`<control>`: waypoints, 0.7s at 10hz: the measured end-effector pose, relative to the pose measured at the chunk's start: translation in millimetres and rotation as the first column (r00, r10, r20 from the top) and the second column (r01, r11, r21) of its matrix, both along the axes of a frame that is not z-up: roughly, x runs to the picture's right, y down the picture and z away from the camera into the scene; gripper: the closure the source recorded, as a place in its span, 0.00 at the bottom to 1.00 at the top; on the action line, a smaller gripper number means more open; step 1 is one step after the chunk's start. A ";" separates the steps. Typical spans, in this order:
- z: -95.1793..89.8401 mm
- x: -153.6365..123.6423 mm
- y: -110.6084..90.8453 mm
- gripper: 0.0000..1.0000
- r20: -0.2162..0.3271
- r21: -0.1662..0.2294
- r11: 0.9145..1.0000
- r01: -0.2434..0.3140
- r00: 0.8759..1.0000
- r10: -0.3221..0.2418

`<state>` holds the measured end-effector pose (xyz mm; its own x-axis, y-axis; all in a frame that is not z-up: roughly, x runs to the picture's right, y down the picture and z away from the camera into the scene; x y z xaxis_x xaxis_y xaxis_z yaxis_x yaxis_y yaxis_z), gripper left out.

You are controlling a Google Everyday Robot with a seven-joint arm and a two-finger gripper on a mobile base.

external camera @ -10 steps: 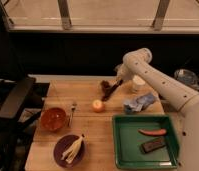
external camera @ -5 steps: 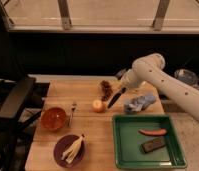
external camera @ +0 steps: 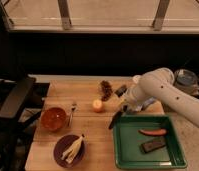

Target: Place brush in tray

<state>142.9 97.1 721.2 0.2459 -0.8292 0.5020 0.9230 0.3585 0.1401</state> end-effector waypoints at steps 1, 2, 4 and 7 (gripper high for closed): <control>-1.0 -0.8 1.0 1.00 0.002 -0.003 1.000 0.001 1.000 -0.001; -0.6 -2.5 0.6 1.00 0.004 -0.002 1.000 0.003 1.000 -0.003; -0.9 -0.9 0.4 1.00 0.001 -0.002 1.000 0.001 1.000 -0.001; -2.3 -2.3 5.2 1.00 0.037 -0.008 0.999 0.049 0.998 -0.049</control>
